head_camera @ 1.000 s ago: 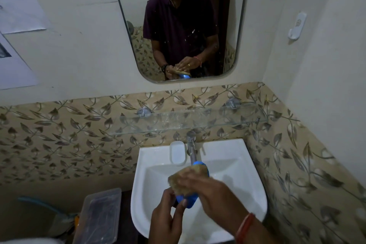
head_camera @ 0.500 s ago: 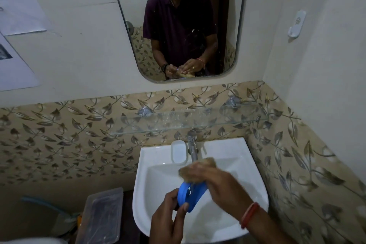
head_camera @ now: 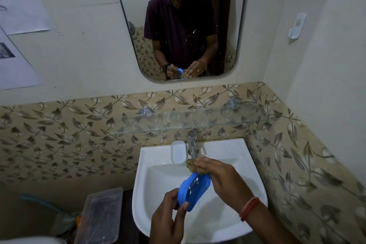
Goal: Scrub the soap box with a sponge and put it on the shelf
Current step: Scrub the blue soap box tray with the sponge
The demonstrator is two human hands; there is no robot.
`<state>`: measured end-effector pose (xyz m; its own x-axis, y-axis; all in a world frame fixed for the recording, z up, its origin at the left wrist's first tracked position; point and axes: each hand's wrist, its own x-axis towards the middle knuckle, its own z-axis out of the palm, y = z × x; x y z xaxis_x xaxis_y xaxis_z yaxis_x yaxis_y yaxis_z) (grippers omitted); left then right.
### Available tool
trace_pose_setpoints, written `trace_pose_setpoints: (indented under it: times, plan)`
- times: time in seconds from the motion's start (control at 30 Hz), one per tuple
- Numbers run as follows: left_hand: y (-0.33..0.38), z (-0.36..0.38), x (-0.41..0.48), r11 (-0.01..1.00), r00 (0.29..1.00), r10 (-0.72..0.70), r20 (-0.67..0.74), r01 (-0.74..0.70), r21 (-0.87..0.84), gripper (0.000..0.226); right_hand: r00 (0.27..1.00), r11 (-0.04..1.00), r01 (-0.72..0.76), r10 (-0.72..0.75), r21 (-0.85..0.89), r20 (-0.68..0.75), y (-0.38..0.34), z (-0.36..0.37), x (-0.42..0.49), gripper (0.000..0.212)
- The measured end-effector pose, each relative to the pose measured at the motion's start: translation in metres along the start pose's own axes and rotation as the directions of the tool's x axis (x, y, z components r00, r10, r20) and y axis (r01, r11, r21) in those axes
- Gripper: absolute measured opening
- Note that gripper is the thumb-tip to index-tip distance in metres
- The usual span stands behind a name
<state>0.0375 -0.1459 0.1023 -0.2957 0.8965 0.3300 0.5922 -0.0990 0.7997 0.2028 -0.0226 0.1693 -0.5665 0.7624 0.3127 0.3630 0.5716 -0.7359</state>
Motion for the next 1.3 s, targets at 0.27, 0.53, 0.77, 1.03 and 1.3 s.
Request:
trace_pose_setpoints:
  times: [0.27,0.53,0.77,1.03,1.3]
  plan:
    - [-0.001,-0.002,0.001,0.999,0.999,0.012,-0.030,-0.013,-0.036,0.022,0.978,0.980,0.199,-0.199,0.008,0.065,-0.016,0.019,-0.006,0.050]
    - [0.005,0.008,0.008,0.974,0.970,-0.111,-0.214,0.063,-0.217,0.032,0.827,0.235,-0.238,0.557,0.942,0.070,-0.013,0.063,-0.028,0.027]
    - [0.009,0.004,0.010,0.984,0.976,-0.053,-0.213,0.015,-0.176,0.036,0.814,0.216,-0.277,0.570,0.936,0.109,-0.026,0.048,-0.020,0.026]
    - [0.010,0.011,0.010,0.985,0.964,-0.065,-0.260,0.021,-0.170,0.034,0.829,0.279,-0.313,0.547,0.908,0.118,-0.030,0.059,-0.032,0.022]
    - [0.008,0.000,0.006,0.998,0.986,0.035,-0.165,-0.044,-0.049,0.033,0.788,0.356,-0.274,0.615,0.893,-0.003,-0.020,0.038,-0.010,0.025]
